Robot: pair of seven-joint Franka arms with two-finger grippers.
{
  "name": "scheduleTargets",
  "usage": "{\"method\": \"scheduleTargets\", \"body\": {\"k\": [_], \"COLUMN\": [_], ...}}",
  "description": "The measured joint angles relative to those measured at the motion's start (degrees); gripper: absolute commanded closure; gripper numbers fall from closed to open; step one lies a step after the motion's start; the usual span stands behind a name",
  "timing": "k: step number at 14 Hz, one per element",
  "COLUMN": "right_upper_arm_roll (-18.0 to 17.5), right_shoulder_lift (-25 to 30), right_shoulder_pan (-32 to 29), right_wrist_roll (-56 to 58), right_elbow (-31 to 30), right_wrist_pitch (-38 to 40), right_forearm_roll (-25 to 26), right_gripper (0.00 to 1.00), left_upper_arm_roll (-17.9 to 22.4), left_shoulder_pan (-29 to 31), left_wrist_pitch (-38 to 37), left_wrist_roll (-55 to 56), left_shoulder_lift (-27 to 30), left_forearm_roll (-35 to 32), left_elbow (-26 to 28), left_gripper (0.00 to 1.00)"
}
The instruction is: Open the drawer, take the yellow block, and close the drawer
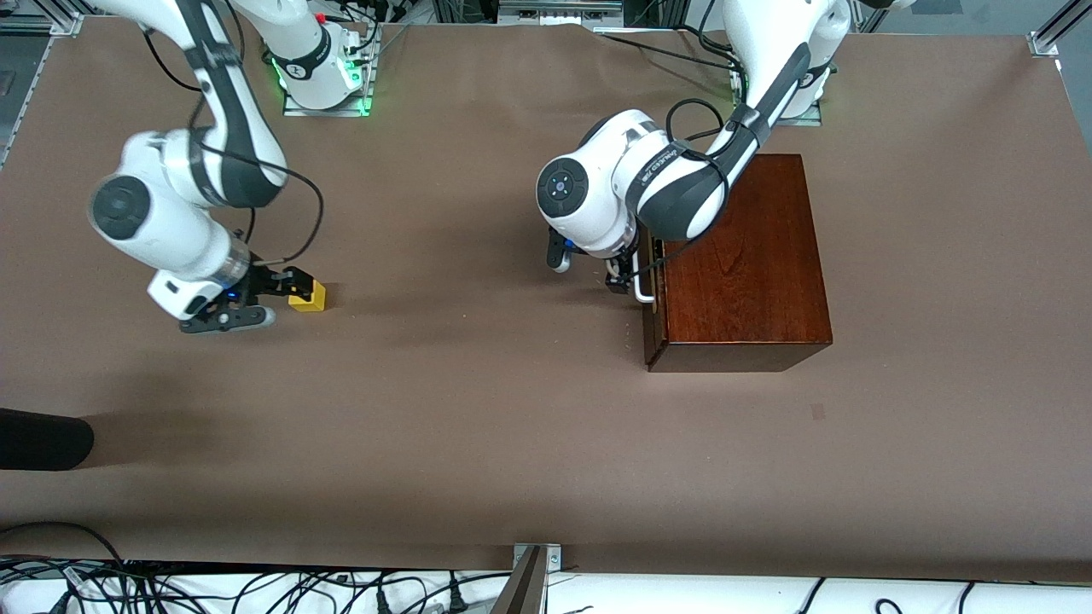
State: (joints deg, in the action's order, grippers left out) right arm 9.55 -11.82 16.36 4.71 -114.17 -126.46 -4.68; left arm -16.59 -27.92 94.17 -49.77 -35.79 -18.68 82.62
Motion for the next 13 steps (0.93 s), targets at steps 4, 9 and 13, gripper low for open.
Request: {"method": "scheduleTargets", "body": {"k": [4, 9, 13], "right_upper_arm_roll": [0.0, 0.0, 0.1], "right_shoulder_lift": [7.2, 10.2, 10.0], "right_shoulder_pan": [0.0, 0.0, -0.1], "right_wrist_roll": [2.4, 4.3, 5.4], "right_elbow": [5.7, 18.8, 20.2], "right_wrist_pitch": [12.5, 28.3, 29.4], "right_forearm_roll": [0.0, 0.2, 0.6], "right_gripper": [0.00, 0.00, 0.00], "left_upper_arm_roll": [0.6, 0.9, 2.7], "left_shoulder_pan": [0.5, 2.6, 9.3], "left_wrist_pitch": [0.0, -0.9, -8.9], "left_wrist_roll": [3.3, 14.5, 16.7], "left_shoulder_lift": [2.2, 11.4, 16.6], "left_forearm_roll": [-0.4, 1.6, 1.8], "left_elbow": [-0.6, -2.3, -7.7], "left_gripper": [0.00, 0.00, 0.00]}}
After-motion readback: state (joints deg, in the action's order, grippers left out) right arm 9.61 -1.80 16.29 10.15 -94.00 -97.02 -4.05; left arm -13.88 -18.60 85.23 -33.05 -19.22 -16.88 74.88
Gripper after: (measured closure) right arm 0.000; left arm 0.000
